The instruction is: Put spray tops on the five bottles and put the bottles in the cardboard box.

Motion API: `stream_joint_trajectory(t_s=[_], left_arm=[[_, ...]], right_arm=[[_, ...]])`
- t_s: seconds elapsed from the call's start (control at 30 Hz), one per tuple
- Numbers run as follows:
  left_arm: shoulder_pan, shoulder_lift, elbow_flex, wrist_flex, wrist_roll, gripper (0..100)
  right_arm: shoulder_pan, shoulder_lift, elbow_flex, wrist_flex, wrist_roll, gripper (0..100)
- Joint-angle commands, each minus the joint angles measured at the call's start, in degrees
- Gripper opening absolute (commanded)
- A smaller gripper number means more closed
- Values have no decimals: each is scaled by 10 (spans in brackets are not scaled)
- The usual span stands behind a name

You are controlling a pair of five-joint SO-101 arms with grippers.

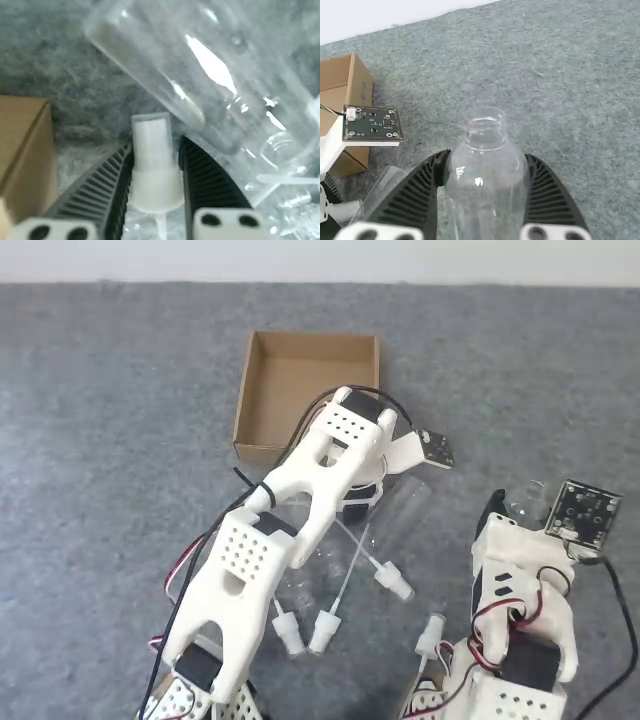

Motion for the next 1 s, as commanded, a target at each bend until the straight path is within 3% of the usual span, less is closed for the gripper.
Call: stream_joint_trajectory(t_s=[0.0,0.17,0.43,0.97], left_arm=[[1,-7,0,18,-3,81],[4,-12,-14,18,5,15],[4,-34,-60,19,76,14],[4,-324,57,19,153,14]], right_arm=[[3,-11,-5,-9,-1,101],[3,-11,-5,-9,-1,101],[3,-11,-5,-9,-1,101],[2,-11,-4,-9,-1,101]])
